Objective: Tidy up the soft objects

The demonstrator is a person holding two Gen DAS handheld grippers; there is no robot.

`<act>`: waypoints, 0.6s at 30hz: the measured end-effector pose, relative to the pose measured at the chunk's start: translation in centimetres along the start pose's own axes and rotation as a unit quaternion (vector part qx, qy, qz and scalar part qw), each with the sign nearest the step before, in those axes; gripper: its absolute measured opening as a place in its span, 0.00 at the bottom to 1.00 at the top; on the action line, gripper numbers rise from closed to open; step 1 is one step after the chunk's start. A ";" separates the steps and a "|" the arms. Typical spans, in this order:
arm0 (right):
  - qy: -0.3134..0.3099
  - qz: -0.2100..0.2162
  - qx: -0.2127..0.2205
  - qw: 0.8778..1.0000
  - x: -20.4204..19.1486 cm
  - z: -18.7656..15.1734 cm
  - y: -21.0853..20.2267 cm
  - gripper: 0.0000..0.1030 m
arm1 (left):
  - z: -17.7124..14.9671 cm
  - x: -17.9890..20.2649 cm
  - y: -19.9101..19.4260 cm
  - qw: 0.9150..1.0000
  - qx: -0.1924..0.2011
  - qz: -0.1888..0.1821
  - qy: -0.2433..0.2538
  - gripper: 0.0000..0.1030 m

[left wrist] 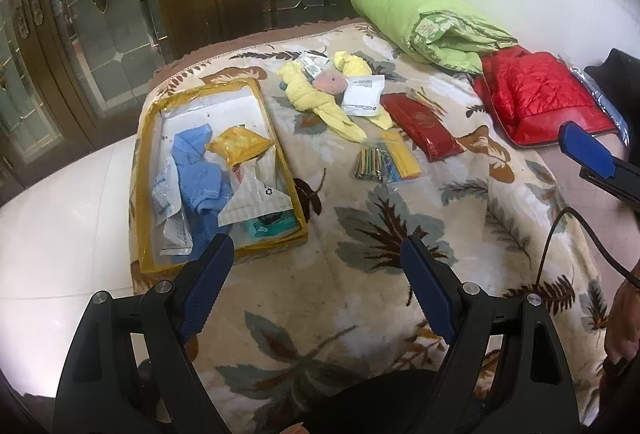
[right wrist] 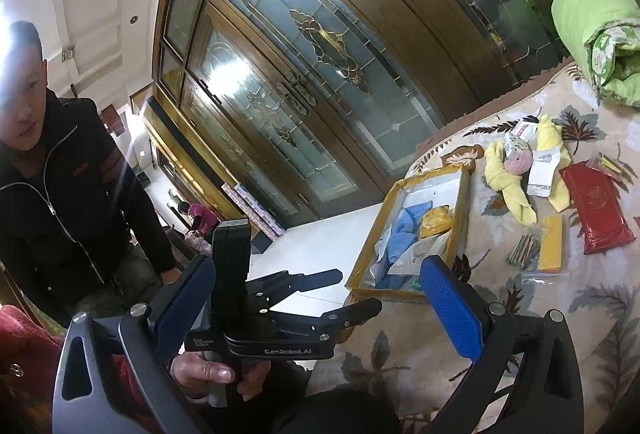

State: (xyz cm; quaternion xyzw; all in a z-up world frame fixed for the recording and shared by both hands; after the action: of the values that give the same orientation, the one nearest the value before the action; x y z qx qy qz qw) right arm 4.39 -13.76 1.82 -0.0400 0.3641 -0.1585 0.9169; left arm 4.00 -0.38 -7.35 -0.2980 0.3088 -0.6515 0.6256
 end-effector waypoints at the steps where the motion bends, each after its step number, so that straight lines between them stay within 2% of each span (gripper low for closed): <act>1: 0.001 0.000 0.000 1.000 0.0 0.0 0.0 1.00 | 0.0 -0.1 0.0 1.000 0.002 0.008 0.002 0.83; 8: 0.000 -0.011 0.013 1.000 0.0 0.1 0.2 1.00 | -0.1 -0.1 0.1 1.000 0.004 0.015 0.004 0.83; 11: 0.013 -0.023 0.024 0.999 0.6 0.4 0.3 1.00 | -0.2 -0.1 0.1 1.000 0.005 0.011 -0.002 0.83; 18: 0.053 -0.021 0.043 0.997 2.1 0.5 -0.2 1.00 | -0.1 -0.5 0.0 0.999 0.012 0.031 0.001 0.83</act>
State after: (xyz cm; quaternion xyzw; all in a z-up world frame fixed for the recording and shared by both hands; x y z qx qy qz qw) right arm 6.05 -14.62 0.85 0.0003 0.4039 -0.1949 0.8938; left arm 3.91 0.09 -7.39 -0.2802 0.3106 -0.6360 0.6485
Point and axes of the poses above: each gripper's, at about its wrist camera, not at the fingertips, and y roughly the way its jaws point, x to its right, z to its top, the point moved 10 cm from there along y, roughly the way its jaws point
